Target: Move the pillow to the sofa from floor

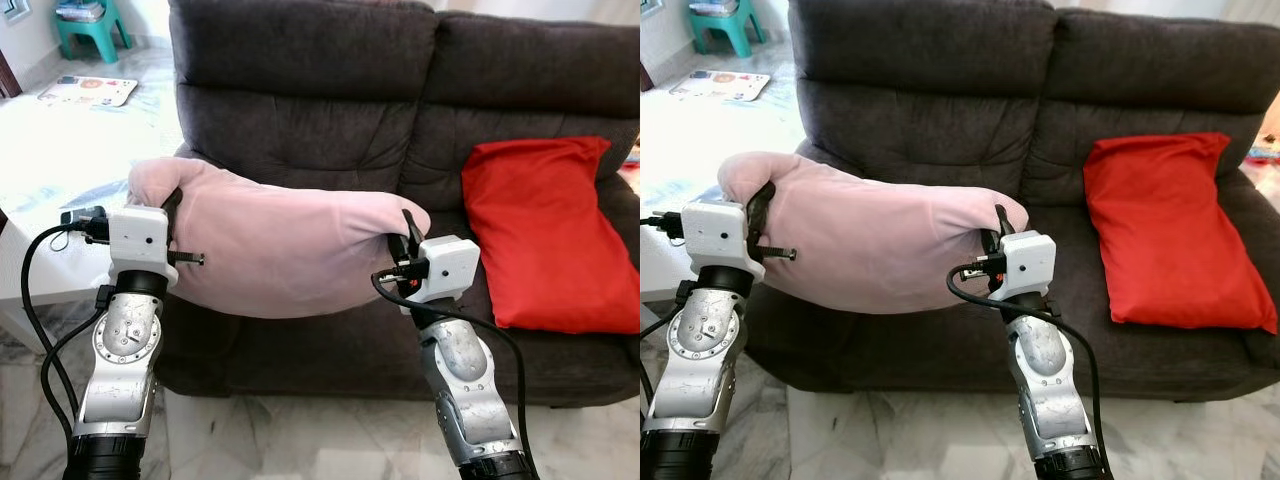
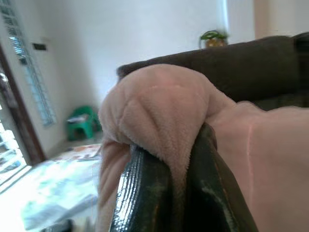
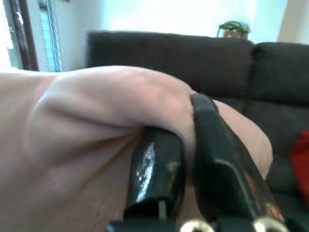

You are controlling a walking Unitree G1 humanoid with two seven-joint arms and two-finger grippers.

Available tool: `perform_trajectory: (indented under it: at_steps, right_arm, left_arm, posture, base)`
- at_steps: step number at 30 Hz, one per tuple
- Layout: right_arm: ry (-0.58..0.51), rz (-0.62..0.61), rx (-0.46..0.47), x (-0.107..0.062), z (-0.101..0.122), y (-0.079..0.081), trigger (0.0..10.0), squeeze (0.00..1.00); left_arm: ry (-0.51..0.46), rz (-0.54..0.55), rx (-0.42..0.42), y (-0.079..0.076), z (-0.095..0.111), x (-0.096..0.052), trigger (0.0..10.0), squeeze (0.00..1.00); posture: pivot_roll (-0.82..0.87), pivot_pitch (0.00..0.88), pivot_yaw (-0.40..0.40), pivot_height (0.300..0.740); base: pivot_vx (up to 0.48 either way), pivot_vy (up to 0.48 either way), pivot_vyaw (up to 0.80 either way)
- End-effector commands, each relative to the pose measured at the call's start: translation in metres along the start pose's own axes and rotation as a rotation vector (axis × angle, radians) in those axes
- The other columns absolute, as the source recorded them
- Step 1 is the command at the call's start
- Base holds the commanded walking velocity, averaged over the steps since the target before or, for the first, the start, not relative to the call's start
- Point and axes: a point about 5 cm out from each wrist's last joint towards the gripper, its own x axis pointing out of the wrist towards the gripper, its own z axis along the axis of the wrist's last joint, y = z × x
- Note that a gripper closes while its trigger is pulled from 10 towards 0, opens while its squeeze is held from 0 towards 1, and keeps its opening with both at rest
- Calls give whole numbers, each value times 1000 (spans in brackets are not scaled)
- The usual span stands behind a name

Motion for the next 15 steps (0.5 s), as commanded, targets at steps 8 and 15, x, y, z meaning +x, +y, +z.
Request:
perform_trajectory:
  at_steps: [8,15]
  right_arm:
    - [-83,4,8,8,18,1,10000,0]
    - [-73,13,7,8,17,2,10000,0]
  left_arm:
    - [-38,24,10,8,8,3,10000,0]
    - [-33,23,5,7,6,2,10000,0]
  posture:
    - [143,64,-82,740]
    - [138,57,-84,740]
  base:
    - [336,0,0]
    - [336,0,0]
